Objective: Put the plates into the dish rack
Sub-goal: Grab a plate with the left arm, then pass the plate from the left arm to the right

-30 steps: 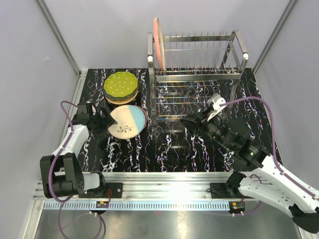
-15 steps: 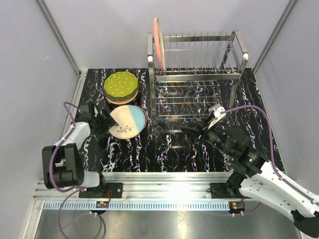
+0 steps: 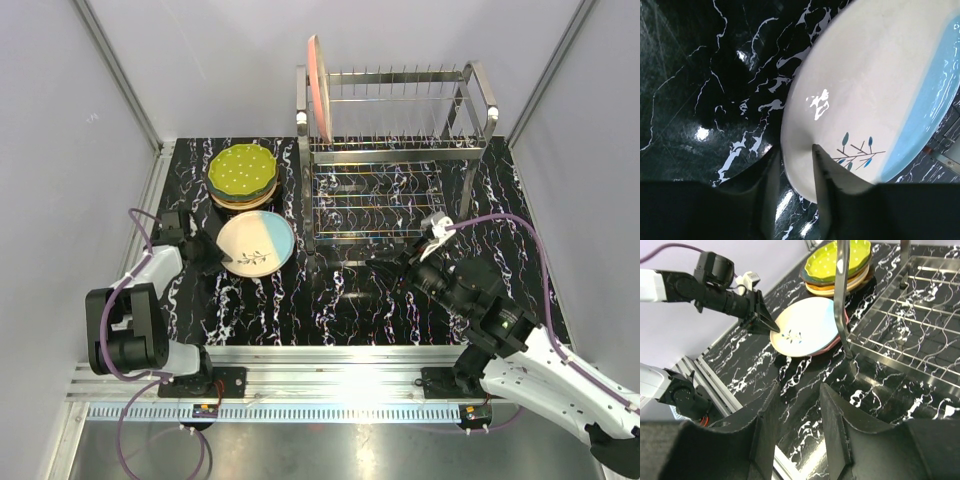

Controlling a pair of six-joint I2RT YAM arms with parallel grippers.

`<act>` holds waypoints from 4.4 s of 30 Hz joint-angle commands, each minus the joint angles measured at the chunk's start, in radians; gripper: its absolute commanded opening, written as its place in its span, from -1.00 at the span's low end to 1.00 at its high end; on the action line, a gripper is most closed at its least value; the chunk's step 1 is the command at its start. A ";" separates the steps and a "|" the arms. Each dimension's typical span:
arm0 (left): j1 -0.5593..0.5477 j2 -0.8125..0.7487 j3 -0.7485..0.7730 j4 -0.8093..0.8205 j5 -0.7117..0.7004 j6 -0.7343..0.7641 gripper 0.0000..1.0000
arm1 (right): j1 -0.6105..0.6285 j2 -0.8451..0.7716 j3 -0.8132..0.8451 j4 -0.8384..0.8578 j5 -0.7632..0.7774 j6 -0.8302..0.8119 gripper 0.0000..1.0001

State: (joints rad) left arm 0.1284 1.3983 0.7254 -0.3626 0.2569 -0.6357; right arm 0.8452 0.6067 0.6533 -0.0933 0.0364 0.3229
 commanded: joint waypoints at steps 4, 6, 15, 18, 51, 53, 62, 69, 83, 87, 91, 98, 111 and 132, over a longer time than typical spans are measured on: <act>0.002 -0.008 0.005 0.019 0.018 -0.004 -0.62 | 0.015 0.002 0.043 -0.026 0.005 0.011 -0.16; 0.002 -0.012 0.006 0.013 0.018 -0.007 -0.82 | 0.025 0.013 0.048 -0.029 0.005 0.021 -0.19; 0.002 -0.064 0.008 0.008 0.022 -0.012 -1.00 | 0.162 0.106 0.074 -0.025 0.105 0.009 -0.23; 0.002 -0.099 0.011 0.007 0.018 -0.002 -1.00 | 0.234 0.169 0.104 -0.031 0.193 -0.016 -0.16; -0.003 -0.328 0.025 0.033 0.087 0.037 -1.00 | 0.568 1.317 0.606 0.443 0.652 -0.708 0.99; -0.006 -0.329 0.025 0.034 0.096 0.037 -1.00 | 0.539 1.364 0.634 0.452 0.645 -0.717 0.99; -0.009 -0.332 0.025 0.043 0.122 0.037 -1.00 | 0.443 1.488 0.756 0.524 0.634 -0.806 0.99; -0.009 -0.337 0.019 0.076 0.183 0.031 -1.00 | 0.411 1.559 0.810 0.550 0.622 -0.848 0.87; -0.007 -0.355 0.016 0.088 0.208 0.036 -1.00 | 0.384 1.610 0.819 0.664 0.634 -0.956 0.38; -0.009 -0.355 0.017 0.090 0.211 0.039 -1.00 | 0.384 1.611 0.838 0.662 0.629 -0.969 0.15; -0.009 -0.355 0.017 0.093 0.220 0.042 -1.00 | 0.387 1.585 0.830 0.647 0.620 -0.941 -0.03; -0.009 -0.352 0.014 0.096 0.225 0.039 -1.00 | 0.394 1.544 0.804 0.641 0.605 -0.938 -0.51; -0.009 -0.357 0.019 0.097 0.219 0.048 -0.74 | 0.437 1.542 0.816 0.707 0.637 -1.070 -1.00; -0.007 -0.463 0.028 0.082 0.119 0.071 0.47 | 0.457 1.467 0.727 0.791 0.729 -1.116 -1.00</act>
State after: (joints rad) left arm 0.1246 0.9627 0.7254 -0.2993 0.3969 -0.5762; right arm 1.3006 2.1815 1.3796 0.5388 0.6895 -0.7666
